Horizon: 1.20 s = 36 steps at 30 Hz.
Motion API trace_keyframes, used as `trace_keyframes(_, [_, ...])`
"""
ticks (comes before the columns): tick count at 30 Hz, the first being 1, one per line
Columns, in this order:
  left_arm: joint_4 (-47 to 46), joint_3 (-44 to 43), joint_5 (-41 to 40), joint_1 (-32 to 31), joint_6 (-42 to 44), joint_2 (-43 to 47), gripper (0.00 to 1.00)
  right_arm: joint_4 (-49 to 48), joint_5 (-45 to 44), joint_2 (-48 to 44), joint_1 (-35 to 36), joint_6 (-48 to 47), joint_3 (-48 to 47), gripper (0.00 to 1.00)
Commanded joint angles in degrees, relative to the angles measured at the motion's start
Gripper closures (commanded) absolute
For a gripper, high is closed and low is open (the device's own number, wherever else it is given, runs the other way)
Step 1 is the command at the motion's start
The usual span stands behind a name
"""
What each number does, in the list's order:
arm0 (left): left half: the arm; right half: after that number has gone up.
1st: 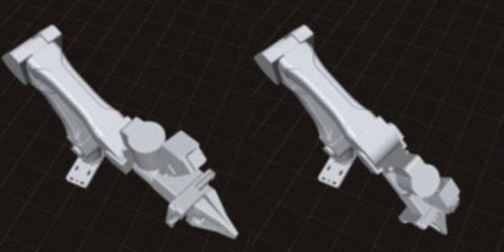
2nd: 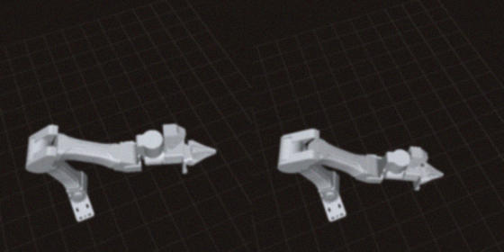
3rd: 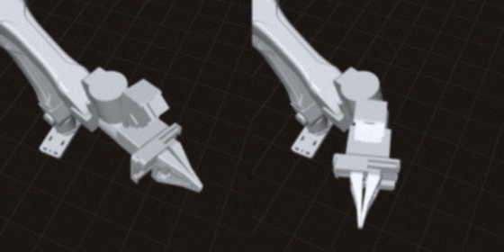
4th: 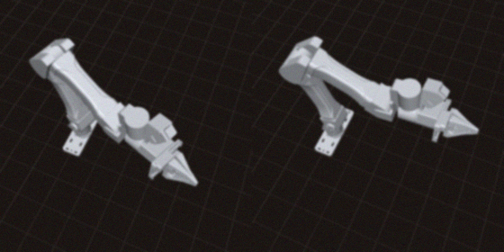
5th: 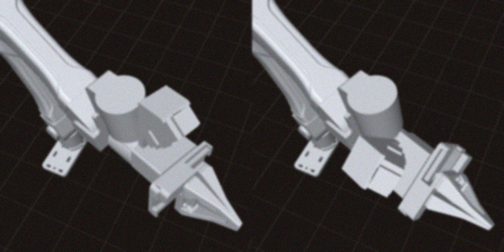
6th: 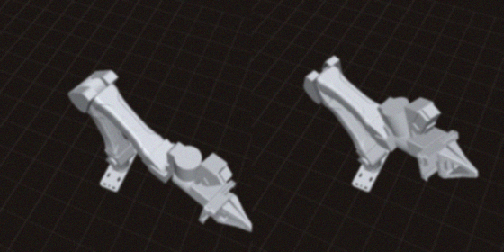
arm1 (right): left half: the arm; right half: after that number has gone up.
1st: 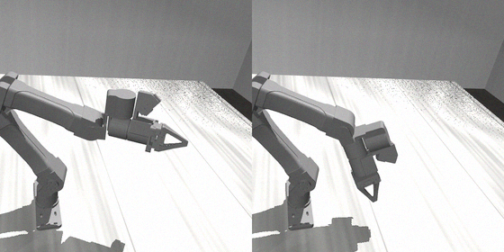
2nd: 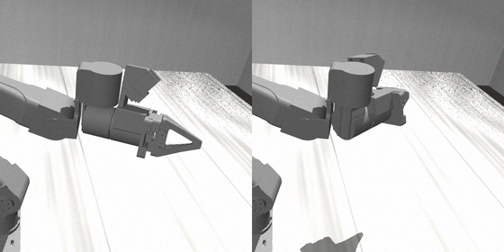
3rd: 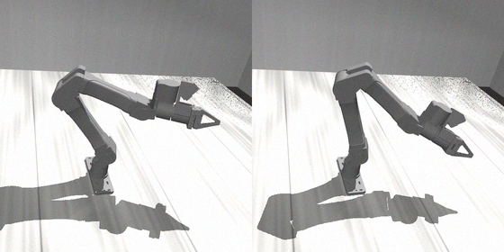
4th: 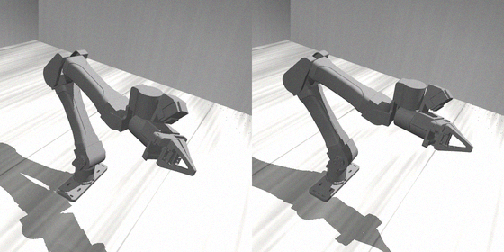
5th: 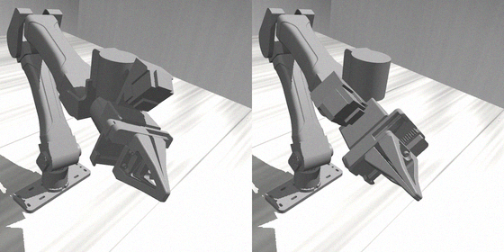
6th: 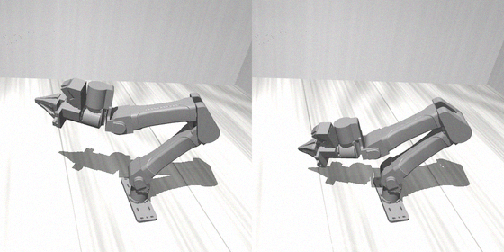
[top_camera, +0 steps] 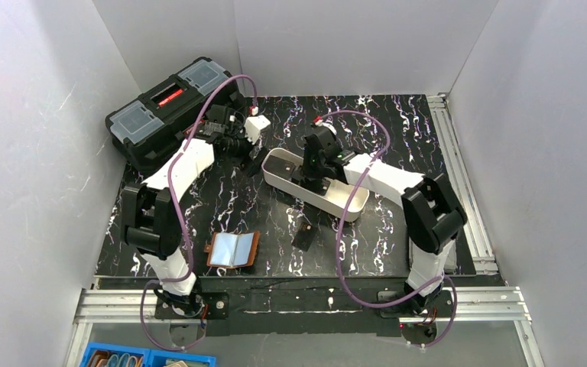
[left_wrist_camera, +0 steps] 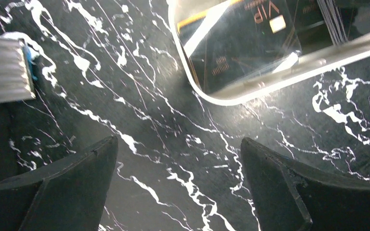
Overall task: Put the credit cards into the card holder
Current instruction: Place the card holder at the center of the board, then pick up the credit card from the storage box.
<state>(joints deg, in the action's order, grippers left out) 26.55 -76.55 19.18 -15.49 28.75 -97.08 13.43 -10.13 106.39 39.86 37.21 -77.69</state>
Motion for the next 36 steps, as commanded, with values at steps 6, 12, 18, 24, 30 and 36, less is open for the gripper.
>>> trace_keyframes(6, [-1.8, -8.6, 7.1, -3.0, 5.6, -3.0, 0.01, -5.4, 3.1, -16.3, -3.9, 7.0, 13.2, 0.23])
trace_keyframes(12, [-4.2, -12.7, 6.6, -9.2, 10.7, -9.3, 0.01, -8.5, 5.0, -25.1, -7.8, 11.0, 25.9, 0.20])
trace_keyframes(18, [-4.9, -16.3, 6.2, -13.6, 15.4, -15.0, 0.01, -15.5, 7.9, -27.3, -10.2, 13.8, 33.3, 0.21])
trace_keyframes(24, [-6.3, -14.7, 6.1, -14.5, 19.5, -17.3, 0.01, -31.0, 16.3, -24.6, -12.7, 17.8, 39.0, 0.28])
trace_keyframes(30, [-7.0, -12.8, 4.8, -15.3, 22.6, -17.0, 0.01, -43.0, 22.2, -19.3, -14.6, 23.7, 41.9, 0.33])
trace_keyframes(36, [-8.2, -12.2, 2.6, -15.9, 24.0, -16.7, 0.01, -45.9, 24.7, -16.3, -15.2, 25.0, 41.3, 0.38])
